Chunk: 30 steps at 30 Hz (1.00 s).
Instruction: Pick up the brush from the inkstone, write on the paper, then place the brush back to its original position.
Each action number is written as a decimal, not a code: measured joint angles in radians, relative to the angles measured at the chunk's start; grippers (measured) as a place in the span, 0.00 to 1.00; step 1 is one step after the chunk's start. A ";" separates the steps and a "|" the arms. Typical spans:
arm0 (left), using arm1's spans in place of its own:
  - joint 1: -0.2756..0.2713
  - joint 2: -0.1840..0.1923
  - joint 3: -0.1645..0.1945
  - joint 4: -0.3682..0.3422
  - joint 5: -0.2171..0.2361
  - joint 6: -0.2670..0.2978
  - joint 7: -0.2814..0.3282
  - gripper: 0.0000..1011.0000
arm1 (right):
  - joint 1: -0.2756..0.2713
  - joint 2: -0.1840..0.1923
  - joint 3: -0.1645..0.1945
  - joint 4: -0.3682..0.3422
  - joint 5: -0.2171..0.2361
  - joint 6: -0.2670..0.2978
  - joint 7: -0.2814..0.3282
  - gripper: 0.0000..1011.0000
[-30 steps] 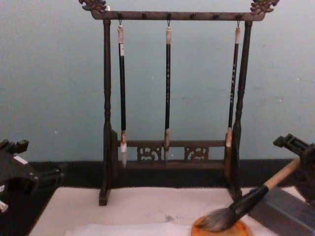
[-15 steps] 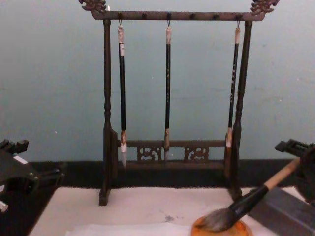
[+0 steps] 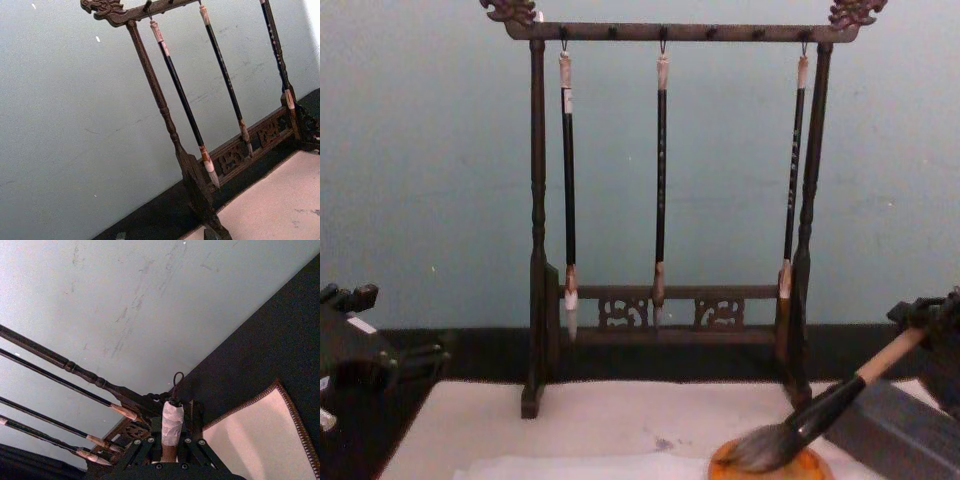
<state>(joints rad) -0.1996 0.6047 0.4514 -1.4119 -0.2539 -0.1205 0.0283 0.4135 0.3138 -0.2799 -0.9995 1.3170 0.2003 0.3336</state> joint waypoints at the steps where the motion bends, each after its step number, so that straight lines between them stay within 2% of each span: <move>1: 0.000 0.000 0.000 0.000 0.000 0.000 0.000 1.00 | 0.000 0.000 0.000 0.000 0.000 0.000 0.000 0.16; 13: 0.000 0.000 0.000 0.000 0.000 0.000 0.000 1.00 | 0.000 0.001 -0.001 0.000 0.000 -0.001 0.000 0.15; 21: 0.000 0.000 0.000 0.000 0.000 0.000 0.000 1.00 | -0.001 0.030 -0.017 -0.044 0.001 -0.023 0.007 0.15; 30: 0.000 0.000 0.000 0.000 0.000 0.000 0.000 1.00 | -0.003 0.058 -0.033 -0.099 0.023 -0.010 0.006 0.15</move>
<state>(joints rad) -0.1995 0.6047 0.4514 -1.4120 -0.2539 -0.1206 0.0283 0.4106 0.3720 -0.3129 -1.0985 1.3402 0.1902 0.3396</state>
